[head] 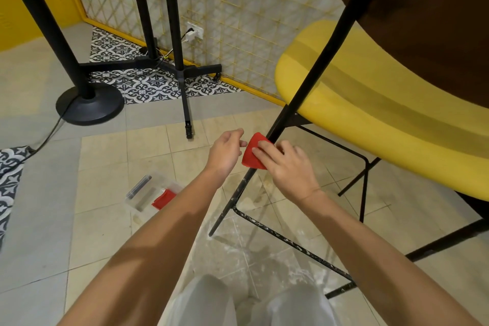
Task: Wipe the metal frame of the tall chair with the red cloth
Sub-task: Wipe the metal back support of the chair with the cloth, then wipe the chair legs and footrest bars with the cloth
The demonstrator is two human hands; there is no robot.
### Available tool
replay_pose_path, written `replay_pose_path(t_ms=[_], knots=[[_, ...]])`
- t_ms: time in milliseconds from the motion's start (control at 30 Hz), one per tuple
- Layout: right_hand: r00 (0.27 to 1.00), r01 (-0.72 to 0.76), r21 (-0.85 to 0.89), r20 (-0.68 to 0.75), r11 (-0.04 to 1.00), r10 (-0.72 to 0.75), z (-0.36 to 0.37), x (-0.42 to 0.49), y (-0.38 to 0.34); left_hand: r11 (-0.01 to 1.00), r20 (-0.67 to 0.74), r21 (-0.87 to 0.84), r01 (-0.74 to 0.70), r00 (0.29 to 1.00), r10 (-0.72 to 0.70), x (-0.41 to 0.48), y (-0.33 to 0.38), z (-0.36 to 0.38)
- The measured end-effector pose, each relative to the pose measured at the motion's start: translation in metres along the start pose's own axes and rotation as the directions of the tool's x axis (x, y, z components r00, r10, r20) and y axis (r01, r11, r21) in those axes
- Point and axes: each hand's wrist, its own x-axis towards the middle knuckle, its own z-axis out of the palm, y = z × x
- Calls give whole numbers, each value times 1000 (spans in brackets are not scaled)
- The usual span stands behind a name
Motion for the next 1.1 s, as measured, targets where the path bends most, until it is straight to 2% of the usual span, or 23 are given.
replay_pose_path(t_ms=[133, 233, 400, 500, 633, 767, 867, 933, 1000, 1100], knots=[[994, -75, 48, 80, 996, 71, 0, 0, -8, 1000, 17, 27, -14, 1000, 14, -6, 2, 1], [995, -74, 57, 78, 996, 69, -7, 4, -6, 999, 11, 22, -24, 1000, 24, -7, 7, -1], [966, -203, 66, -149, 977, 211, -28, 20, 16, 999, -14, 2, -37, 999, 37, -7, 18, -7], [948, -244, 89, -188, 966, 257, -35, 28, 20, 999, -15, -14, -47, 999, 47, -9, 22, -5], [956, -254, 71, -134, 964, 262, -30, 23, 10, 997, 11, 3, -78, 997, 78, -20, 26, 2], [952, -306, 127, 51, 944, 302, -24, 15, -15, 998, 9, 19, -63, 998, 63, -35, 14, 2], [894, -446, 218, 158, 868, 419, -23, 11, -36, 999, -34, -36, -10, 999, 9, -50, -4, 2], [855, -519, 316, 208, 794, 475, -22, 9, -47, 991, 7, -130, 43, 999, -42, -62, -15, 7], [817, -576, 455, 291, 680, 498, -22, 6, -55, 972, 69, -217, 95, 994, -82, -70, -22, 13], [770, -620, 635, 381, 460, 512, -26, 4, -59, 958, 62, -267, 105, 994, -92, -69, -28, 14]])
